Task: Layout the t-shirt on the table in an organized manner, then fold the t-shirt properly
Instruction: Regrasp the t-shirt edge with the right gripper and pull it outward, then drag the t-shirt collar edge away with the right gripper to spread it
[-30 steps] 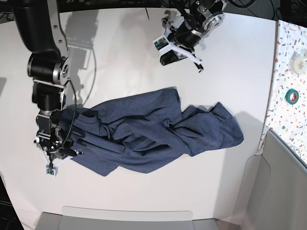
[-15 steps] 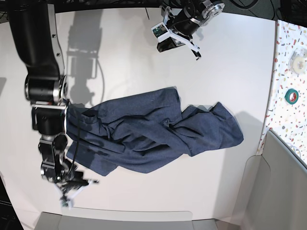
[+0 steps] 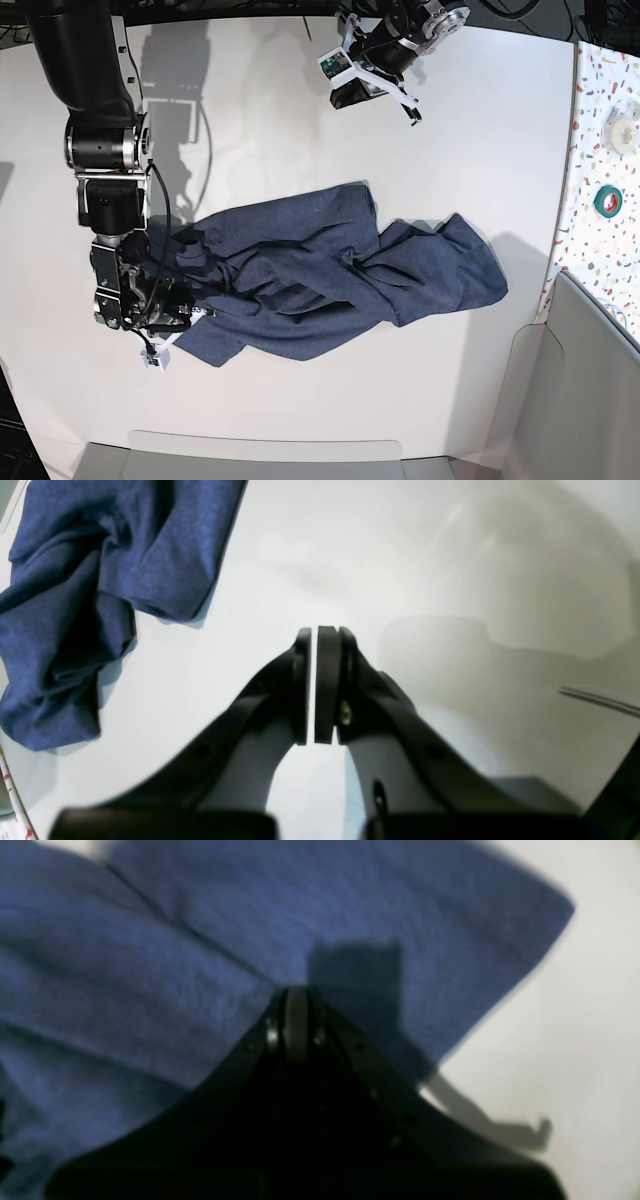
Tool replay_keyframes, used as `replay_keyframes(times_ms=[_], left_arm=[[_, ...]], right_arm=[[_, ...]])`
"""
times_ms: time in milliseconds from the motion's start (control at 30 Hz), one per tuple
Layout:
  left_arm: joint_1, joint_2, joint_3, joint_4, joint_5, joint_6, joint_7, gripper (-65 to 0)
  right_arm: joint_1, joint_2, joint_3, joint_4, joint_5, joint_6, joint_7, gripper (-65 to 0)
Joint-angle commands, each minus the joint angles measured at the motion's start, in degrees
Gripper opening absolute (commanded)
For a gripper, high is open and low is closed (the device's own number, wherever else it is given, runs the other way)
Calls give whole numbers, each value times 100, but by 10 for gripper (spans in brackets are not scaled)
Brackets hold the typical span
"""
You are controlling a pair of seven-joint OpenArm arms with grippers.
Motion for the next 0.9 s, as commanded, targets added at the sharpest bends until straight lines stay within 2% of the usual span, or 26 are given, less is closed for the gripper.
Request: replay_keyframes(times_ms=[0,67,267,400,500,533,633,767,867], left_arm=[[39,-10,-71,101,-8,62,-127,-650],[39,-10,-124,101,-8,62,-127,-650],[66,-80,-326,101,-8,62,-127,-650],[215,-142,-317,101,-17,62,-127,-650],[224,-142,-291,101,-17,62,-127,-650],[259,-142,-282,101,-17,62,-127,-650],[338,-107,-273,101,-17,62,-145,-650],[347,-98,-264,101,-17,62,-153,-650],[347,-98,-273,154,-25,62,-162,-650]], right_arm=[[161,59,-1,-52,-306,-93,1,-650],[152,77,-1,-281,-482,-93,282,-650],[231,402,-10,-808,-763,-111,897,-650],[600,516,8,-1081,-2038,-155,1601,-650],[838,569,8,-1195,-2908,-568,2207,-650],[899,569,8,-1195,-3207,-752,2436,-650],[1040,525,17,-1195,-3849,-1025,3025,-650],[1242,332,43,-1151,-4148,-1069,3526,-650],[1313,130,61,-984,-3981,-1060,3508,-650]])
